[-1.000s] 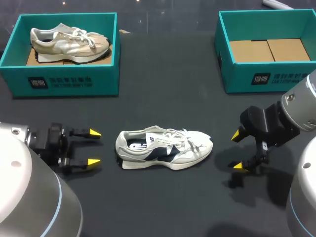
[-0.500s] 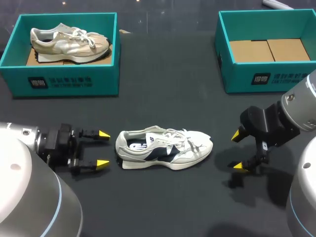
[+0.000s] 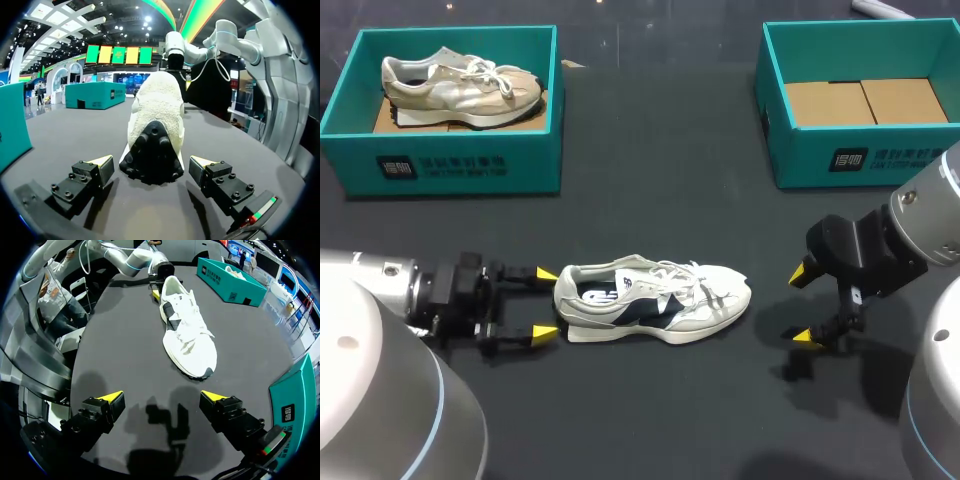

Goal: Take the shoe out of the shoebox, open the shoe tongue, remove and reinsert the insole, then place the shoe into the shoebox

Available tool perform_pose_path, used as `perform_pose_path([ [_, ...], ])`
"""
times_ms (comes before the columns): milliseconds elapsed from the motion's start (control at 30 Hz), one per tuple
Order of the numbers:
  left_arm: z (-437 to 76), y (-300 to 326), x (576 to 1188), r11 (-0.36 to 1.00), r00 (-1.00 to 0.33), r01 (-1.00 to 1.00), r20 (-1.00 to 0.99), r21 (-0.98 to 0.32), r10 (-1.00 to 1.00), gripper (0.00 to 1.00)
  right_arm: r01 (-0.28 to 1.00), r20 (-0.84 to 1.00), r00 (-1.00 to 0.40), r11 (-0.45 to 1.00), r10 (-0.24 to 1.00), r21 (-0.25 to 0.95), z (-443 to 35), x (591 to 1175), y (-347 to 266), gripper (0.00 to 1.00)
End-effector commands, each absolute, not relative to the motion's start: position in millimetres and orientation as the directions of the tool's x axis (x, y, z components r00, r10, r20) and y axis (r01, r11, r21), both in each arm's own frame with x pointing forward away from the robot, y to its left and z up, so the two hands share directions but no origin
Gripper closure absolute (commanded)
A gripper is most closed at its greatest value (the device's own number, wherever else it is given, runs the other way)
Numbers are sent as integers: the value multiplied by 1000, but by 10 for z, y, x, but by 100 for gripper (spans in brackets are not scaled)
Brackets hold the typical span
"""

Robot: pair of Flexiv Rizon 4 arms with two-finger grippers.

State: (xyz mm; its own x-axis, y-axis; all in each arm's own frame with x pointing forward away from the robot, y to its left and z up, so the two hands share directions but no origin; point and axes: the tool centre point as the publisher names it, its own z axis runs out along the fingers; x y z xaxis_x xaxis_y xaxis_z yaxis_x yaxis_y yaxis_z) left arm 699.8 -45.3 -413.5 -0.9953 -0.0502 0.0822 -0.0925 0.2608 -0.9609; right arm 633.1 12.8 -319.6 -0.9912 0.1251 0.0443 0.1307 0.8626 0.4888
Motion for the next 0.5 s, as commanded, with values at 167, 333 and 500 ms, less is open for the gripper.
perform_pose_path([
  [167, -4166, -575, 7007, 253, -995, -94, 85, -963, -47, 0, 131, 42, -991, 864, 127, 487, -3192, 6314, 131, 0],
  [333, -4181, -652, 7006, 249, -995, -95, 88, -964, -39, 0, 131, 42, -991, 864, 127, 487, -3192, 6314, 131, 0],
  [500, -4181, -718, 7014, 243, -996, -91, 87, -966, -28, 0, 131, 42, -991, 864, 127, 487, -3192, 6314, 131, 0],
])
